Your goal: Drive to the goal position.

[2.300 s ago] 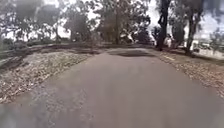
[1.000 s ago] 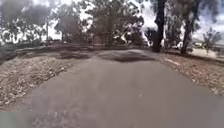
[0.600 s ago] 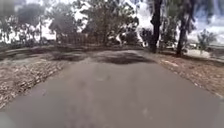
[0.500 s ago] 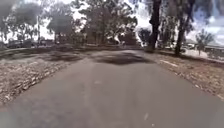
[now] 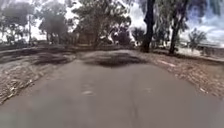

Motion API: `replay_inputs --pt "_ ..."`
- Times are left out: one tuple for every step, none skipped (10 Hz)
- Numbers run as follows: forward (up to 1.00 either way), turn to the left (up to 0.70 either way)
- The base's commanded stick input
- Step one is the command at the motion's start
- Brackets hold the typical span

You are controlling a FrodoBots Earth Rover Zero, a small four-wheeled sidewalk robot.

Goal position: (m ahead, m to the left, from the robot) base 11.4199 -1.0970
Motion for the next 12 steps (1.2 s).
replay_inputs --pt "0.70 -0.08" --pt "0.70 -0.34" --pt "0.70 -0.25" --pt "0.70 -0.15" --pt "0.70 -0.06" --pt "0.70 -0.27" --pt "0.70 -0.29" --pt "0.70 -0.32" --pt "0.70 -0.34" --pt "0.70 -0.06" --pt "0.70 -0.15" --pt "0.70 -0.24"
